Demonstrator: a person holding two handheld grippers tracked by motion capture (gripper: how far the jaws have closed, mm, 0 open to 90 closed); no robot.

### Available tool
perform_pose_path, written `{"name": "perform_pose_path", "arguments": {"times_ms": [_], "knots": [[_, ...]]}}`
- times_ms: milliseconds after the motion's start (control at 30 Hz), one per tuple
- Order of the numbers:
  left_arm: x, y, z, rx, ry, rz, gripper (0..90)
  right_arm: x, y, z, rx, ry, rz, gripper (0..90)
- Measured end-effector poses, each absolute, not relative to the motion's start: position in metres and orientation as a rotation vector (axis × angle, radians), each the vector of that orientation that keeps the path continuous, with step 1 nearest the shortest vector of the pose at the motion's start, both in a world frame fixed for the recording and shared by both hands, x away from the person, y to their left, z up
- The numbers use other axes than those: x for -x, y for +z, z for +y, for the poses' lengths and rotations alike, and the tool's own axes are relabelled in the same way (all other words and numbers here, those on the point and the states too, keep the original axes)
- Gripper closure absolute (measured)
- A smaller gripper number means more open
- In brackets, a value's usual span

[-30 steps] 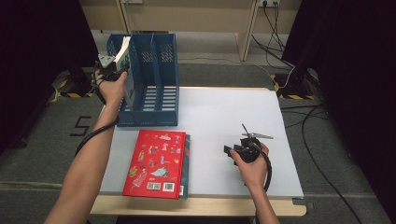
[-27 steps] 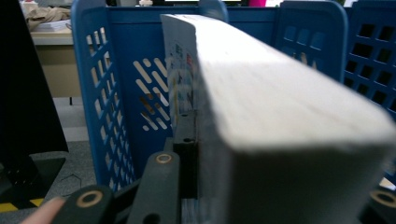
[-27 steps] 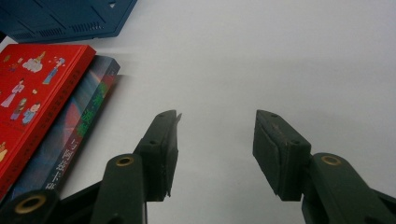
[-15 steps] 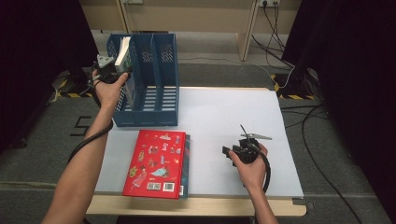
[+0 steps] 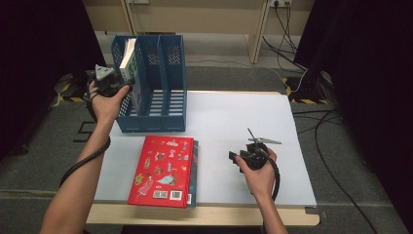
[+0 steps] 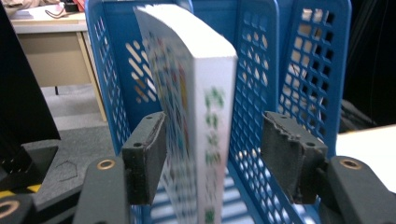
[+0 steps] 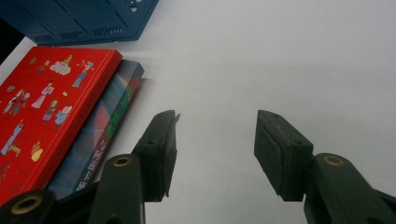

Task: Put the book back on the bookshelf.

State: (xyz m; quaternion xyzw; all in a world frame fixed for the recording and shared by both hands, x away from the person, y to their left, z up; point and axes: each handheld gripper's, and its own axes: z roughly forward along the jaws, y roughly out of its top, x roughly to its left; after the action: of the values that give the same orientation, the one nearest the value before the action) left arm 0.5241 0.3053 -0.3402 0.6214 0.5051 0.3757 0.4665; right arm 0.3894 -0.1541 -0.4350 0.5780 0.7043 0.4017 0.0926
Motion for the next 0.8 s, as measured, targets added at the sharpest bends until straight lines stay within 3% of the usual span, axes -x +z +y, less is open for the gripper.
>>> {"name": "perform_pose_path", "arguments": {"times_ms": [800], "knots": [[-0.454,-0.381,0.313,-1.626,0.794,1.259,40.8,-0.421,-0.413,-0.091,-1.656,1.165,2.222,48.6]]}}
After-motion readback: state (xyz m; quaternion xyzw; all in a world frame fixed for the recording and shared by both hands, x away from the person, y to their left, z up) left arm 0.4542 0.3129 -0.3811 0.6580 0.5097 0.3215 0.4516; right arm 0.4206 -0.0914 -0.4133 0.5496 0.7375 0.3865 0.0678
